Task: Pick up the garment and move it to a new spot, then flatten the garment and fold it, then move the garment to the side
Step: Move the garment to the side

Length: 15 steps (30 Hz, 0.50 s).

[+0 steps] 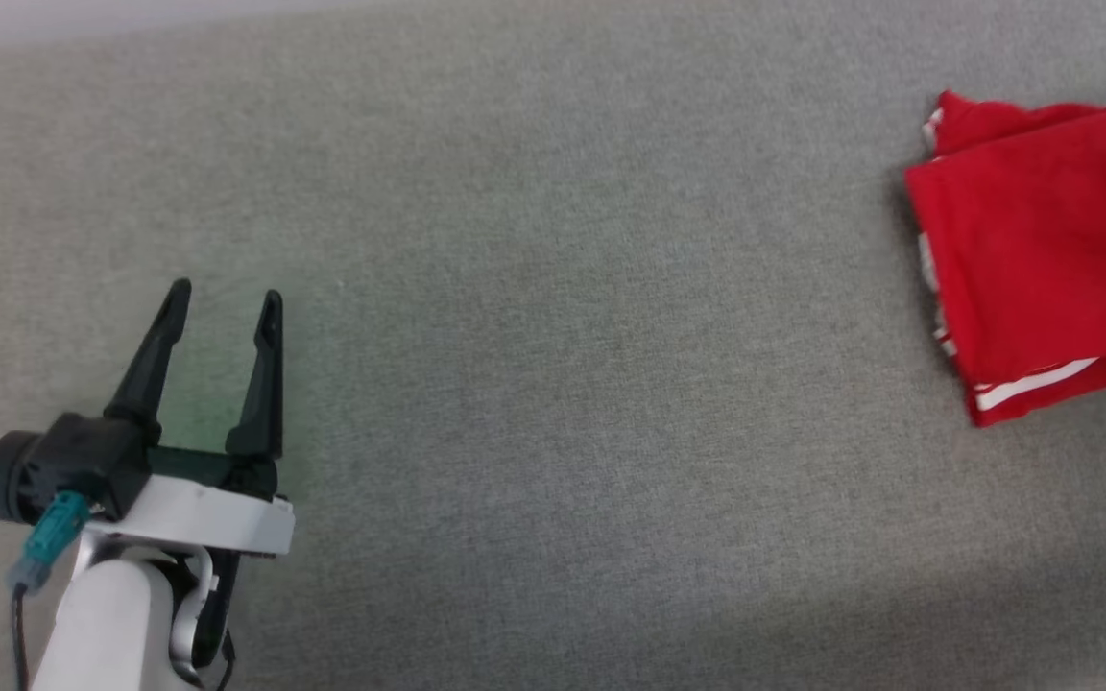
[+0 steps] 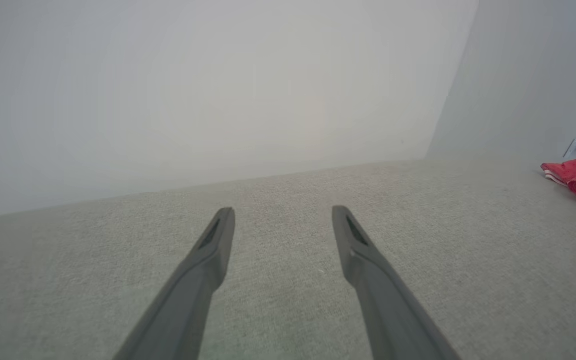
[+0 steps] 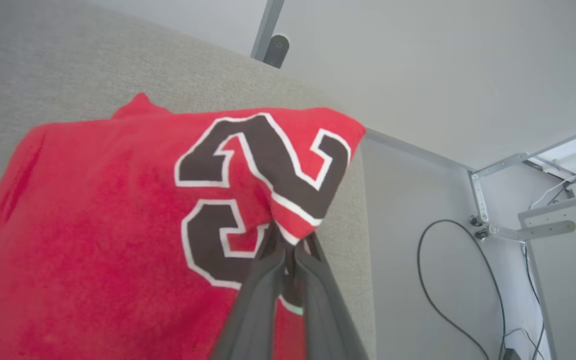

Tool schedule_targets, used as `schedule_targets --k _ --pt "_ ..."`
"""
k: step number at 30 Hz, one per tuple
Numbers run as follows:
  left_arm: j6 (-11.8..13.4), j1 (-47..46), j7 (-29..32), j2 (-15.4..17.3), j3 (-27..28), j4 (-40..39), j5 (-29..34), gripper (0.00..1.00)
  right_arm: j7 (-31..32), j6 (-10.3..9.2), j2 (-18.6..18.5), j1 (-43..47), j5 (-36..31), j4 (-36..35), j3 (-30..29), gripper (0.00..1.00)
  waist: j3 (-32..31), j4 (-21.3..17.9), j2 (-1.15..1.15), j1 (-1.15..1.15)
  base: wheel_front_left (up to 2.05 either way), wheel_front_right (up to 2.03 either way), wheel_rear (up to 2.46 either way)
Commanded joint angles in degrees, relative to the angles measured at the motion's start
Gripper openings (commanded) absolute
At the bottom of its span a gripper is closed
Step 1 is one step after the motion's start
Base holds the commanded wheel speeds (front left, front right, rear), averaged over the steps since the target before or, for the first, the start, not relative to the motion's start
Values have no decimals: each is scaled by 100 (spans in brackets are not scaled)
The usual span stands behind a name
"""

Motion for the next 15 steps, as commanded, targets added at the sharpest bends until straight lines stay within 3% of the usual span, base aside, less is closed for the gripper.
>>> schedule_targets --k 1,8,15 --pt "-17 -88 -19 38 -15 -25 34 100 -131 -8 -87 -144 -52 124 67 0 220 -122 0 0 0 0 0" --pt "-16 -206 -19 122 -56 -73 4 100 -528 -8 -369 -529 -350 650 449 0 461 -117 0 0 0 0 0" --pt "-16 -286 -19 194 -12 -131 22 100 -766 -8 -343 -894 -749 1108 777 0 657 -177 0 0 0 0 0"
